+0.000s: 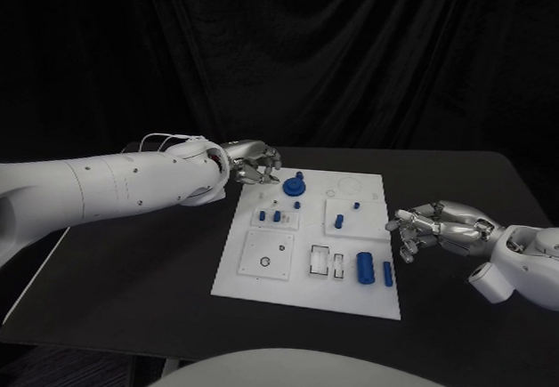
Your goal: Assemble the parts on the task board
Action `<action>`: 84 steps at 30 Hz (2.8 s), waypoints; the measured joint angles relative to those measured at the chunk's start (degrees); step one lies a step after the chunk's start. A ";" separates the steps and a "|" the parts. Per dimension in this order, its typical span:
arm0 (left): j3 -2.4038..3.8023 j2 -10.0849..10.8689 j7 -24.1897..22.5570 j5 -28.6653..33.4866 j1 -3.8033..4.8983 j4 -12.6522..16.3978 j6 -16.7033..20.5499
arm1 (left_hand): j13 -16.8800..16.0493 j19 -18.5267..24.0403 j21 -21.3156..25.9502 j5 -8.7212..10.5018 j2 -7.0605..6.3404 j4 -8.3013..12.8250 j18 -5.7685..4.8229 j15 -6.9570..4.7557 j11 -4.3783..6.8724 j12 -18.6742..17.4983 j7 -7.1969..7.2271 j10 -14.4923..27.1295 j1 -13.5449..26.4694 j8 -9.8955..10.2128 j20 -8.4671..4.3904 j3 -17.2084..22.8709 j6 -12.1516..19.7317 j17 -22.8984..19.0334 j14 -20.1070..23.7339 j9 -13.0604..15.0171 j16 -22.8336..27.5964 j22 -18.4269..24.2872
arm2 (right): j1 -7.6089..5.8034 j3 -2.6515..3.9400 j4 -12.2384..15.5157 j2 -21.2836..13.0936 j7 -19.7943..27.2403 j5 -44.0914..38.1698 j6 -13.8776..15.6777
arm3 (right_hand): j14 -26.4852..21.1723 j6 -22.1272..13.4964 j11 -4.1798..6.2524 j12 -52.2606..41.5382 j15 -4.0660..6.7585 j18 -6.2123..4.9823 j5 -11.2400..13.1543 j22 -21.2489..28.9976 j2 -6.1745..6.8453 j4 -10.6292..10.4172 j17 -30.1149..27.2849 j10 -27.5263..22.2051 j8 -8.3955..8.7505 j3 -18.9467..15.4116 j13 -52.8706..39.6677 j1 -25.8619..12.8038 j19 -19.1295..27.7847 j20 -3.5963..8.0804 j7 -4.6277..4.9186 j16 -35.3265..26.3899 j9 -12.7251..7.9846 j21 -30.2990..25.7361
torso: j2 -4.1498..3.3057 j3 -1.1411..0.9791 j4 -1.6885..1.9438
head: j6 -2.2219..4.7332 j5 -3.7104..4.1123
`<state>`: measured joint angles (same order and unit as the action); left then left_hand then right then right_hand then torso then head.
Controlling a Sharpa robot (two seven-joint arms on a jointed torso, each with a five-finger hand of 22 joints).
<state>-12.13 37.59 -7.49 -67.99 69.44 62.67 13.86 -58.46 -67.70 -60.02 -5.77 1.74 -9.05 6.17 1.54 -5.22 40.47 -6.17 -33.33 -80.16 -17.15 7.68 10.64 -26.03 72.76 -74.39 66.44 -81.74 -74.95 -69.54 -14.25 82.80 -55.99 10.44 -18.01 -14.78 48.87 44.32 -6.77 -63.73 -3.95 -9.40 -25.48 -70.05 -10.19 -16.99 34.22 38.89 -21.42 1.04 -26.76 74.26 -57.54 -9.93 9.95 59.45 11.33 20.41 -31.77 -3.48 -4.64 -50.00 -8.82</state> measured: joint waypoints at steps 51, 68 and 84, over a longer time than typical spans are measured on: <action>0.02 -10.98 -11.62 -28.69 -3.45 -11.00 2.49 | 40.28 -4.12 7.70 -0.37 -3.21 5.63 0.93 -3.27 3.22 -19.45 8.22 -6.33 -6.81 12.93 -2.87 4.24 -18.43 -11.22 -1.28 -41.91 2.98 0.03 | 0.02 0.01 0.74 -0.39 0.12 0.00 -0.04 | 0.00 0.00 0.00 0.00 0.00 0.01 0.22 -0.03 -0.22 0.16 -0.15 0.00 -0.23 -0.16 0.10 -0.22 0.00 0.00 0.00 0.00 0.00 0.00 | -0.38 0.36 -0.81 | 0.00 0.72; 0.03 -11.77 -10.29 -28.90 -3.65 -12.24 1.74 | 40.97 -4.63 7.65 -0.37 -3.21 5.41 0.93 -3.27 3.66 -19.86 5.70 -9.19 -6.81 12.05 -2.98 5.14 -21.95 -10.86 -1.28 -42.33 2.98 0.04 | 0.02 0.01 0.70 -0.20 0.09 0.00 -0.09 | 0.00 0.00 0.21 0.00 0.00 0.00 0.22 -0.02 -0.22 0.16 -0.14 -0.20 -0.23 -0.15 0.09 -0.22 0.00 0.00 0.00 0.00 0.00 0.00 | -0.41 0.30 -0.97 | 0.00 0.76; 0.17 -12.46 -10.01 -28.92 -4.26 -13.37 1.81 | 41.52 -5.66 7.10 -0.37 -3.21 5.26 0.93 -3.78 5.07 -19.86 3.64 -14.29 -6.81 9.73 -3.19 5.60 -26.50 -10.78 -1.79 -40.62 2.58 0.04 | 0.02 0.01 0.80 -0.23 0.07 0.00 -0.16 | 0.00 0.00 0.21 0.00 0.00 0.00 0.22 -0.01 -0.22 0.16 -0.14 -0.20 -0.23 -0.15 0.09 -0.22 0.00 0.00 0.00 0.00 0.00 0.00 | -0.51 0.26 -0.83 | 0.00 1.05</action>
<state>-11.96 25.13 -17.51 -96.91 65.19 49.30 15.68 -16.94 -73.35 -52.92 -6.15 -1.47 -3.79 7.10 -2.24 -0.14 20.61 -2.53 -47.62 -86.97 -7.41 4.50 16.24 -52.53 61.97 -76.18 25.83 -79.16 -74.91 -69.53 -14.24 83.60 -56.22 10.51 -18.01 -14.94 48.87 44.32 -6.56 -63.73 -3.95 -9.40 -25.26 -70.06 -10.41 -16.83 34.08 38.69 -21.64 0.88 -26.67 74.05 -57.54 -9.93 9.95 59.45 11.33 20.41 -32.27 -3.22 -5.47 -50.00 -7.77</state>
